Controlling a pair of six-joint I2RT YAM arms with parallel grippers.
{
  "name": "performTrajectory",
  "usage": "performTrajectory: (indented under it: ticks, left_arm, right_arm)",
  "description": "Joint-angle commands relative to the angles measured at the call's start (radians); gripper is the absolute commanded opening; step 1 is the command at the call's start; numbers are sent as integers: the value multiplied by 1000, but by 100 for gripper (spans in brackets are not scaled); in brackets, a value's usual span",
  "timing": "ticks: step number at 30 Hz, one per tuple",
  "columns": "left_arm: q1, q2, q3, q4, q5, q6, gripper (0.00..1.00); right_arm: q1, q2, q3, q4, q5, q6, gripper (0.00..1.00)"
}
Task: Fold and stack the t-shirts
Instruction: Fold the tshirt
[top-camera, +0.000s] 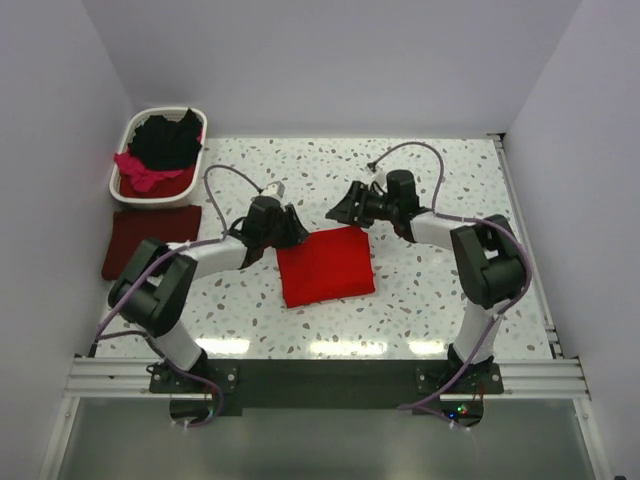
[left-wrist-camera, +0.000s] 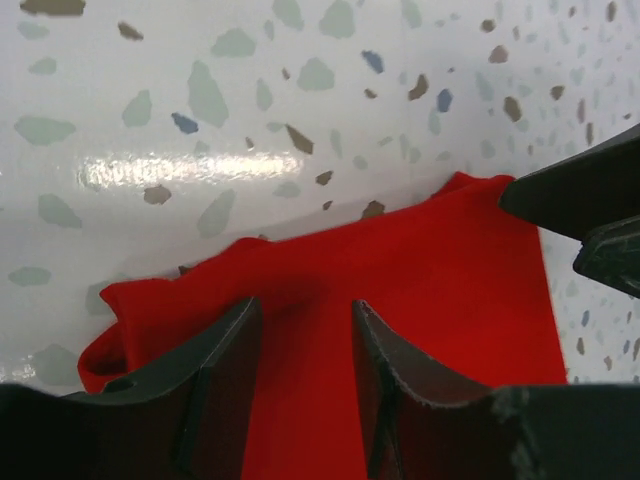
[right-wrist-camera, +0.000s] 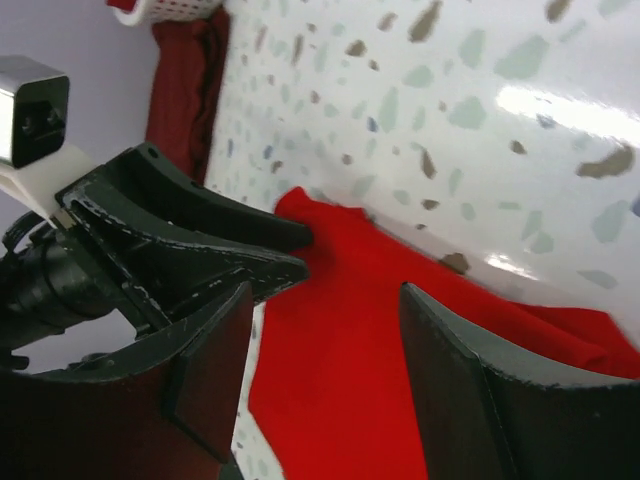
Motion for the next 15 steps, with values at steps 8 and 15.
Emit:
performTrajectory:
  ticks: [8, 15]
  left_arm:
    - [65, 116, -18, 114, 49, -18, 46]
    - [38, -65, 26, -70, 17, 22, 57]
  right_arm:
    - [-108, 182, -84, 241, -76, 40, 63]
    - [-100, -37, -160, 250, -163, 95, 66]
